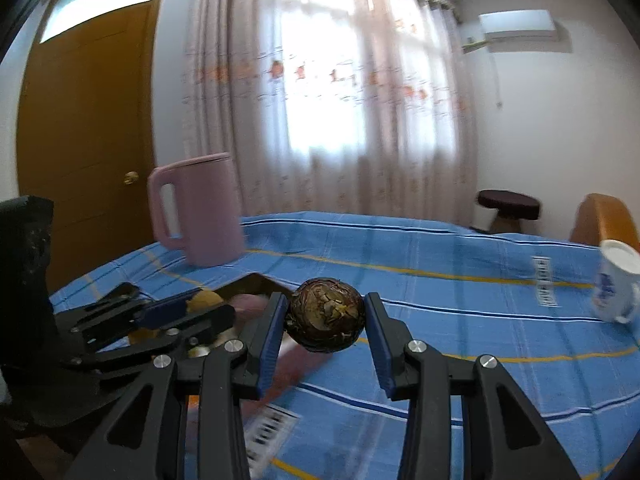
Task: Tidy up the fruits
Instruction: 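Carry the yellow fruit in the left gripper while the right carries the brown fruit to the tin, then open the left gripper over the tin while the right releases the brown fruit into it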
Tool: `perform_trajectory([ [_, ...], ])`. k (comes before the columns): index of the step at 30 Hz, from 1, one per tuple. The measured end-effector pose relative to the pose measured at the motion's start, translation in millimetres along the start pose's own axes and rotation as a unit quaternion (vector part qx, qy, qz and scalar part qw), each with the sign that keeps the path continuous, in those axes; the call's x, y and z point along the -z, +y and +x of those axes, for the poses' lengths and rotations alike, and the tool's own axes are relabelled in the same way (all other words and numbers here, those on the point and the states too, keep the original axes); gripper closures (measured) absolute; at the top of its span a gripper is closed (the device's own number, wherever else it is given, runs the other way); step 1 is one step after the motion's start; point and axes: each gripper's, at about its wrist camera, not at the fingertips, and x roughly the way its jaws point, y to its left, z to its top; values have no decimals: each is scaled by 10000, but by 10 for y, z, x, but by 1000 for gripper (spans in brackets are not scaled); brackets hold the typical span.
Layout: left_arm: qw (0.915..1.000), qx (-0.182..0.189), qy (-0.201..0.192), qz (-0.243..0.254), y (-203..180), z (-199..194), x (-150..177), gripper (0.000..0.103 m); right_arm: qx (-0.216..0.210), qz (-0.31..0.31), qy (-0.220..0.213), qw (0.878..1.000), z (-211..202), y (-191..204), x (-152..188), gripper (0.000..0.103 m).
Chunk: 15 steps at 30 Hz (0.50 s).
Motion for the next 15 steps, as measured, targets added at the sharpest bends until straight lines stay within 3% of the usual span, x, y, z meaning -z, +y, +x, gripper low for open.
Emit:
perform_trajectory([
  [7,9991,-294,216,-234,397,2,50,73,-474,-151,310,9983,293,379,-53,61],
  [15,9964,-429,612,-388,657,88,197,73,-712,-457,910,9923,594,649,131,61],
])
